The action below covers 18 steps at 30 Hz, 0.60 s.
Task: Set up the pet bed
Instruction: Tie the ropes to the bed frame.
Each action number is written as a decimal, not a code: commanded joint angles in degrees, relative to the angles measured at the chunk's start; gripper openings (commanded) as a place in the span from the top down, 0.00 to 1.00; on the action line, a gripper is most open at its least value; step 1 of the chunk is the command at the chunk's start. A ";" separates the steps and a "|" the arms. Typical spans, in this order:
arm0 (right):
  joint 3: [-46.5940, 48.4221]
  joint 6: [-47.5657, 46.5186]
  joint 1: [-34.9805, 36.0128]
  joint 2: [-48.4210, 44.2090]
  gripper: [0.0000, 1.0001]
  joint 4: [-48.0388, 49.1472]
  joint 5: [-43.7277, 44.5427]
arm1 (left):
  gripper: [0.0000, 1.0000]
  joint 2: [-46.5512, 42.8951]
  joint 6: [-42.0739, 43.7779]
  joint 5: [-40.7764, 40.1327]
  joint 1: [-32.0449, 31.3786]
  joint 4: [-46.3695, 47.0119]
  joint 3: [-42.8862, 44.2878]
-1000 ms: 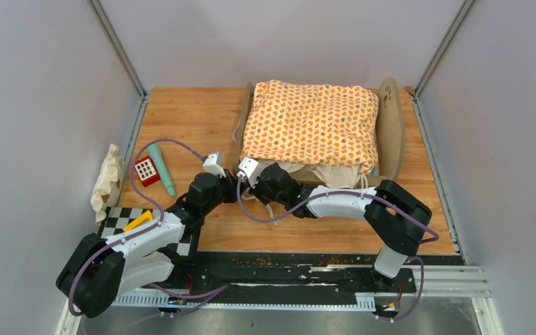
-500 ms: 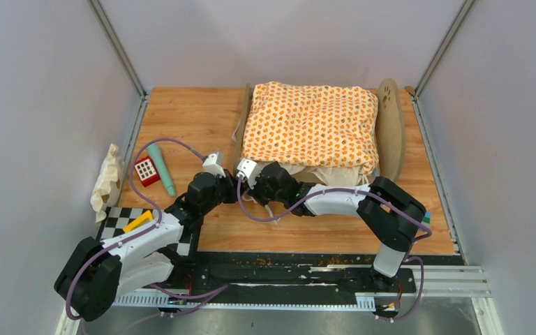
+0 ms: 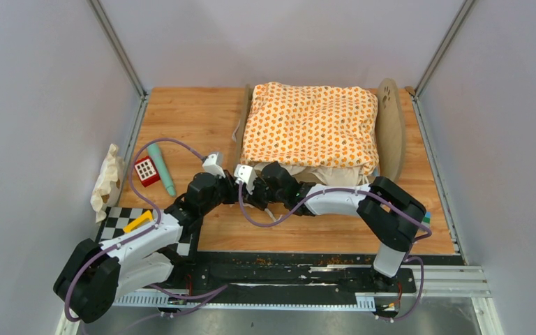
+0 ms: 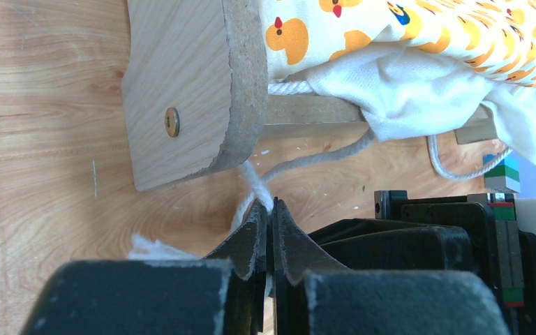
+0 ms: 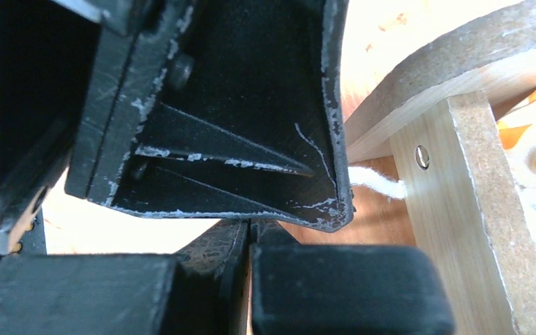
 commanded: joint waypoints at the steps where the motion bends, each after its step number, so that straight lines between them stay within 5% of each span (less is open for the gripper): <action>1: 1.20 -0.89 -0.40 -0.21 1.00 3.20 -1.34 | 0.92 -1.58 -0.28 1.00 0.07 2.22 3.04; 9: 1.41 1.33 -0.46 0.56 1.00 6.12 0.89 | 0.62 -2.47 -0.32 0.70 0.02 0.40 3.85; 18: 2.10 3.55 -0.58 2.18 1.00 9.83 2.55 | 0.58 -4.58 0.11 0.15 0.05 -1.89 3.98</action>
